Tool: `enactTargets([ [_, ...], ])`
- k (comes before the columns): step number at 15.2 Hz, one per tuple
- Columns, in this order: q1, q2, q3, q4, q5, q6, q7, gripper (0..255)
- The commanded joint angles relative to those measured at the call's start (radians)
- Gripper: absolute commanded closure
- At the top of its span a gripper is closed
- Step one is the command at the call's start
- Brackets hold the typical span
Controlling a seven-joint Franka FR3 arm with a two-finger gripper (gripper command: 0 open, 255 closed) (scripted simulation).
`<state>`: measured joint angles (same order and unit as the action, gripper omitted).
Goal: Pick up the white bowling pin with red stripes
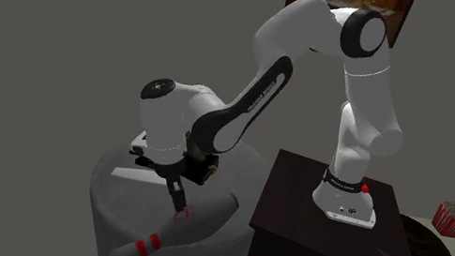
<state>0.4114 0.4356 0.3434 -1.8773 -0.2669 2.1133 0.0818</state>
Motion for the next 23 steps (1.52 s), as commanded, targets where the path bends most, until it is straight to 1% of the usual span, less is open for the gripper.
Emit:
enactTargets([
  [1,0.033,0.067,0.005,0.052,-0.027,-0.004,0.001,0],
  [5,0.095,0.182,0.01,0.148,-0.071,-0.015,-0.007,0],
  [12,0.108,0.247,-0.008,0.151,-0.096,0.043,0.01,0],
  [14,0.109,0.252,-0.01,0.151,-0.098,0.048,0.012,0],
  [15,0.108,0.251,-0.01,0.151,-0.097,0.047,0.011,255],
  [23,0.108,0.25,-0.01,0.15,-0.097,0.048,0.011,255],
])
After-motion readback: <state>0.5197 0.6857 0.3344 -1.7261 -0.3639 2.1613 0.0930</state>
